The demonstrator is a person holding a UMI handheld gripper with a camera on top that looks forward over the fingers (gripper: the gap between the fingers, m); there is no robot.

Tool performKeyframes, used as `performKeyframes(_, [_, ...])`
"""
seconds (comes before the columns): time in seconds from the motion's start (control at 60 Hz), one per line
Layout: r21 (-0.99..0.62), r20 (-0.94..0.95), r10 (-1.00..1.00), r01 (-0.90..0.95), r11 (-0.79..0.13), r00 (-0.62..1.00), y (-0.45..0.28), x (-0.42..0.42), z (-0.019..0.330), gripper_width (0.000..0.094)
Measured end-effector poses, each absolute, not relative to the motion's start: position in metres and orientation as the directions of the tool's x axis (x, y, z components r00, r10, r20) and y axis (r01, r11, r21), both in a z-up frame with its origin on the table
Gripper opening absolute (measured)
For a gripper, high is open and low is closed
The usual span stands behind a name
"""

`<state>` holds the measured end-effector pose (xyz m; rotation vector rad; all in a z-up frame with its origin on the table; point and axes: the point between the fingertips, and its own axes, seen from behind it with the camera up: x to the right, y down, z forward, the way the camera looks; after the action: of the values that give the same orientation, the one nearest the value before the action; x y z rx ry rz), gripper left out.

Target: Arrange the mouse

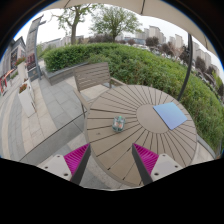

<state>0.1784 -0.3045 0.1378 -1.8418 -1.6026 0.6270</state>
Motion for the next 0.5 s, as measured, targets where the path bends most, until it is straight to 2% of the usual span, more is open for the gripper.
performKeyframes(0.283, [-0.749, 0.024, 0.973, 0.649, -0.135, 0.231, -0.283, 0.142, 0.107, 0.0854])
performKeyframes(0.5, [-0.770, -0.004, 0.965, 0.615, -0.170, 0.261, -0.270, 0.091, 0.064, 0.0854])
